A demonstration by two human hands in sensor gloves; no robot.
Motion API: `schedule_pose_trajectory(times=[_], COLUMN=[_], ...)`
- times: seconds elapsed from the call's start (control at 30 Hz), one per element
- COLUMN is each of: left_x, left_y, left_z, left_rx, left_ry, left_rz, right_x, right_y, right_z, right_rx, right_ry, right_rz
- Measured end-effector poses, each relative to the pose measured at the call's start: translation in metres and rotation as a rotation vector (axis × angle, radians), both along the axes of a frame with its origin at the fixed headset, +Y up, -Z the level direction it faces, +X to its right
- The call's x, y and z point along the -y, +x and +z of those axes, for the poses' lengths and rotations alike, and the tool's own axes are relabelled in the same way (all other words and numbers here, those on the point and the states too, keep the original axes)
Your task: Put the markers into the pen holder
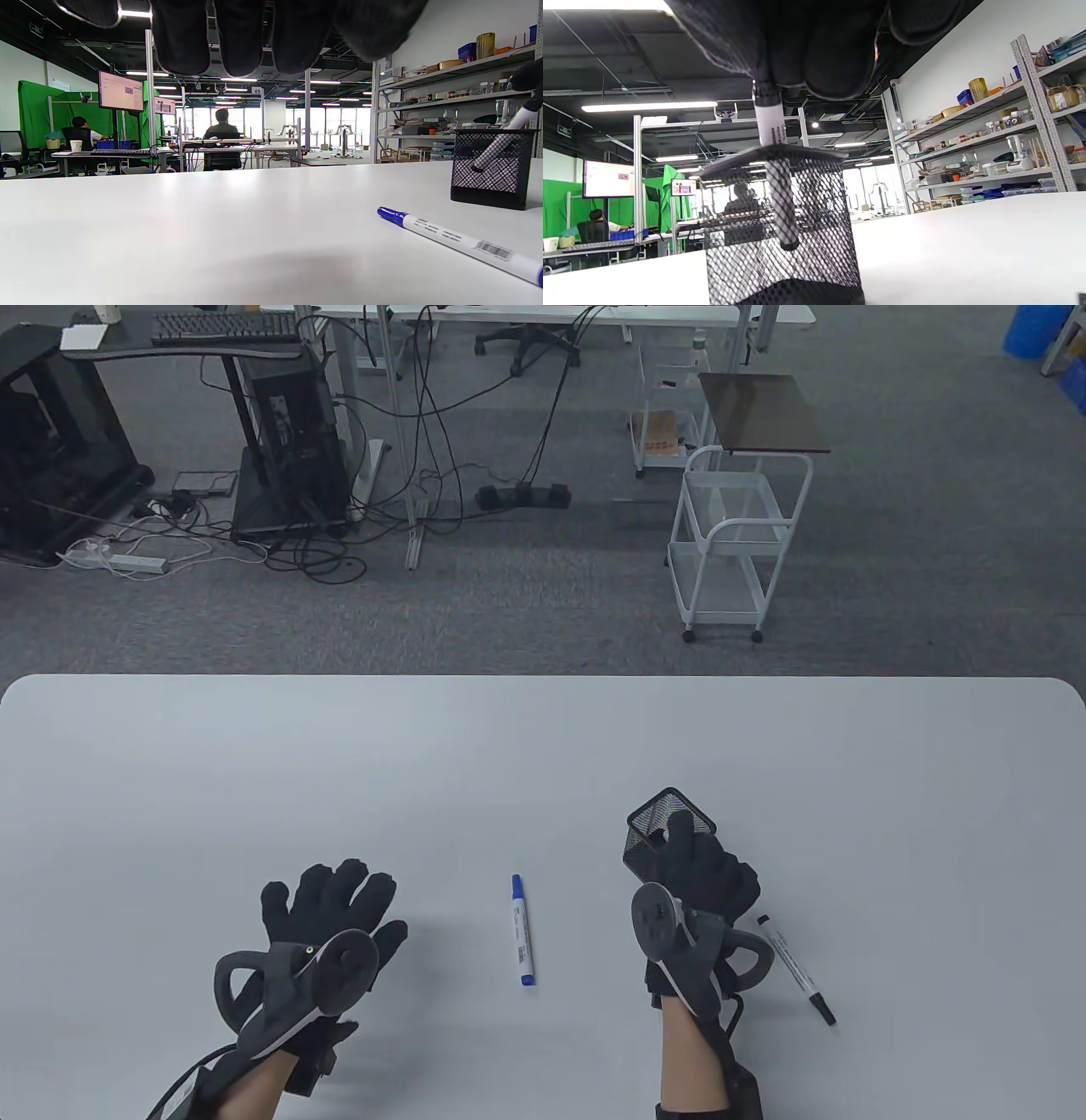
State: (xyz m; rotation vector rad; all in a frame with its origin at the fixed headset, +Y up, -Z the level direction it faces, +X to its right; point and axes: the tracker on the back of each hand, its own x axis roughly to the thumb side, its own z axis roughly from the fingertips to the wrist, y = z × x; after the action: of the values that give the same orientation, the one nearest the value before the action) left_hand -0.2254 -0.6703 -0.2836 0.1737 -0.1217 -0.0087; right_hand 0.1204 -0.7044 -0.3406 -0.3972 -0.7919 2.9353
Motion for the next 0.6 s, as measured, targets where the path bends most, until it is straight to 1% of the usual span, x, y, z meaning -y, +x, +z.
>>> schedule_pose_trajectory(times=[0.1, 0.17, 0.3, 0.5, 0.6], left_x=[0.001, 0.001, 0.001, 0.002, 0.003], left_y=[0.001, 0.002, 0.002, 0.001, 0.001], left_z=[0.000, 0.000, 0.000, 0.000, 0.000], left_rx=[0.001, 0.003, 0.004, 0.004, 0.005], left_ry=[-0.001, 0.000, 0.003, 0.010, 0.013], left_rz=[-0.005, -0.007, -0.006, -0.001, 0.001], right_x=[0.002, -0.003, -0.022, -0.053, -0.065], right_y=[0.002, 0.002, -0.004, -0.026, -0.035], right_z=[0.000, 0.002, 0.012, 0.033, 0.042], right_rx=[0.004, 0.004, -0.018, -0.088, -0.124], right_ry=[-0.009, 0.017, 0.087, 0.182, 0.199], right_rz=[-0.006, -0.022, -0.011, 0.005, 0.002])
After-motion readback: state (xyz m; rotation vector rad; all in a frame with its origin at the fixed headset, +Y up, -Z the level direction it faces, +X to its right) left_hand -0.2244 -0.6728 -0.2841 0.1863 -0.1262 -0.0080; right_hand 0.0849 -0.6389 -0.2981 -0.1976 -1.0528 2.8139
